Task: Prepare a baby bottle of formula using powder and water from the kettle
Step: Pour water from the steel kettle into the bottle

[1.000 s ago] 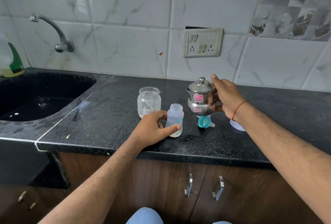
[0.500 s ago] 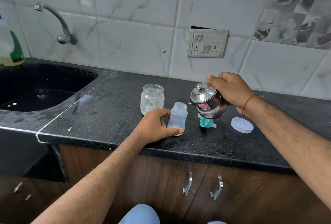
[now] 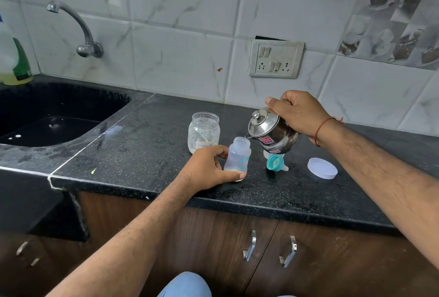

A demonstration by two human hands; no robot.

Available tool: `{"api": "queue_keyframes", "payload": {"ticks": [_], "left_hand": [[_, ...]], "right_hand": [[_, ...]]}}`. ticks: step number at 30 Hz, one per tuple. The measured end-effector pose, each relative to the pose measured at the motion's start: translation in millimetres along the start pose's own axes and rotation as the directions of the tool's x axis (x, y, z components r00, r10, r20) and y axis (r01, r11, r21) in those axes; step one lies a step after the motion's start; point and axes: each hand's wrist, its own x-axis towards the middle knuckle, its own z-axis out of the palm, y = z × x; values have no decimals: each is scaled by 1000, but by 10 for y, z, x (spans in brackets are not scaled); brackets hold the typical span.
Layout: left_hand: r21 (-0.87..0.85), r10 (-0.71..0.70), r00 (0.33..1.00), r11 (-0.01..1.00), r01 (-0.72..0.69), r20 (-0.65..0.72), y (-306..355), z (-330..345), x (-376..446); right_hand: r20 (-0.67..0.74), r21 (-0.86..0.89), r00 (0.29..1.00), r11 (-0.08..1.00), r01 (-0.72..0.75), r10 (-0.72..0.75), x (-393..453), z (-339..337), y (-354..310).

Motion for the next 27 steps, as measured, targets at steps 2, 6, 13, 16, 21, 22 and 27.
{"api": "queue_keyframes", "payload": {"ticks": [2, 6, 13, 16, 21, 22, 27], "left_hand": [[2, -4, 1000, 1000, 4, 1, 4, -2, 2], [8, -12, 1000, 1000, 12, 1, 1, -3, 4], [11, -28, 1000, 1000, 28, 6, -10, 0, 13], [15, -22, 1000, 1000, 22, 6, -13, 4, 12], [14, -20, 1000, 1000, 20, 5, -20, 4, 14], [17, -18, 1000, 1000, 18, 7, -20, 4, 14], [20, -20, 1000, 1000, 20, 22, -29, 5, 14]], "right_hand": [[-3, -10, 1000, 1000, 5, -5, 14, 1, -13], [3, -22, 1000, 1000, 10, -10, 37, -4, -14], [20, -39, 999, 999, 29, -28, 53, 1, -7], [19, -43, 999, 998, 43, -42, 69, -2, 5], [21, -48, 999, 998, 50, -49, 83, -4, 7], [22, -47, 998, 998, 53, -52, 85, -6, 6], [30, -47, 998, 998, 51, -49, 78, -23, 1]]}}
